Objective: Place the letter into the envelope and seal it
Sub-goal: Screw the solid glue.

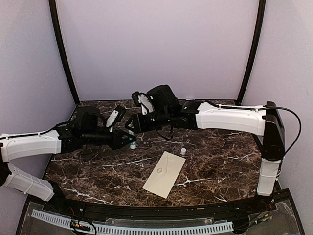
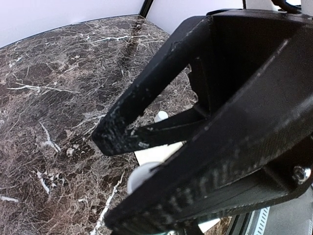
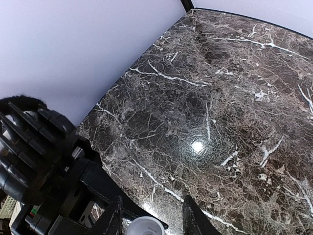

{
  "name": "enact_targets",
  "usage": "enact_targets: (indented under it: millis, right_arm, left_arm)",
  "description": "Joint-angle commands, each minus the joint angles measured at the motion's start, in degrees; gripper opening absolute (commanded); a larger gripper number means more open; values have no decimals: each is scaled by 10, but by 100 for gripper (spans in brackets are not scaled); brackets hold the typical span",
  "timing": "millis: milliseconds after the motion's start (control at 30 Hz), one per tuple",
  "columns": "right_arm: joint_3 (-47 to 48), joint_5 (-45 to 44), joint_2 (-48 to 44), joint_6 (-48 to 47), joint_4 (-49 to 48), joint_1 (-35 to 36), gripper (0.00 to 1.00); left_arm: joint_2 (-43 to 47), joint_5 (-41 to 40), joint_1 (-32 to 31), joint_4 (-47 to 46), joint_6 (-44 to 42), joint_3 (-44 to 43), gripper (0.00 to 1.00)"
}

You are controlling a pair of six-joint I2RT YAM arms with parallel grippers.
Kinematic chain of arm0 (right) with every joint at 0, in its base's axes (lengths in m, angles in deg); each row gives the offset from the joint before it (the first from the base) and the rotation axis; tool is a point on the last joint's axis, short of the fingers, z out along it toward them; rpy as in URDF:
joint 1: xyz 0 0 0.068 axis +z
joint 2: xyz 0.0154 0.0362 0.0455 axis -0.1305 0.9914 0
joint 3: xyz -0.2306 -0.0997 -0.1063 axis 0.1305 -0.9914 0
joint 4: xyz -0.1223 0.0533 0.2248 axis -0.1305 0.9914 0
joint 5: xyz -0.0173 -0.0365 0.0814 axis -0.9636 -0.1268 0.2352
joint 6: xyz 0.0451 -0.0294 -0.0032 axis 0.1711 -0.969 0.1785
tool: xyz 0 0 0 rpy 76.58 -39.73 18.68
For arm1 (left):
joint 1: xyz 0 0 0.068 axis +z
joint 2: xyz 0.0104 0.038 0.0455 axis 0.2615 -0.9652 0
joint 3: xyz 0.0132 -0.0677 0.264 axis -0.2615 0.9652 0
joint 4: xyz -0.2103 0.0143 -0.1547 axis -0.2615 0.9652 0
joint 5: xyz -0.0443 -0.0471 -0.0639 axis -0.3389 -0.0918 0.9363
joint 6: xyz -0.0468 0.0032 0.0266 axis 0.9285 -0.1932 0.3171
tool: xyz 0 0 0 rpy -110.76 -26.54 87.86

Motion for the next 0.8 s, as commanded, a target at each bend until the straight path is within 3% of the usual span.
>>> enact_targets:
  millis: [0, 467, 767]
  right_arm:
    - [37, -14, 16, -17, 17, 11, 38]
    - [55, -48, 30, -29, 55, 21, 42]
    - [54, -54, 23, -32, 48, 23, 24]
  left_arm:
    - [1, 12, 0, -17, -7, -13, 0]
    - [2, 15, 0, -25, 1, -13, 0]
    - [-2, 20, 0, -23, 2, -14, 0]
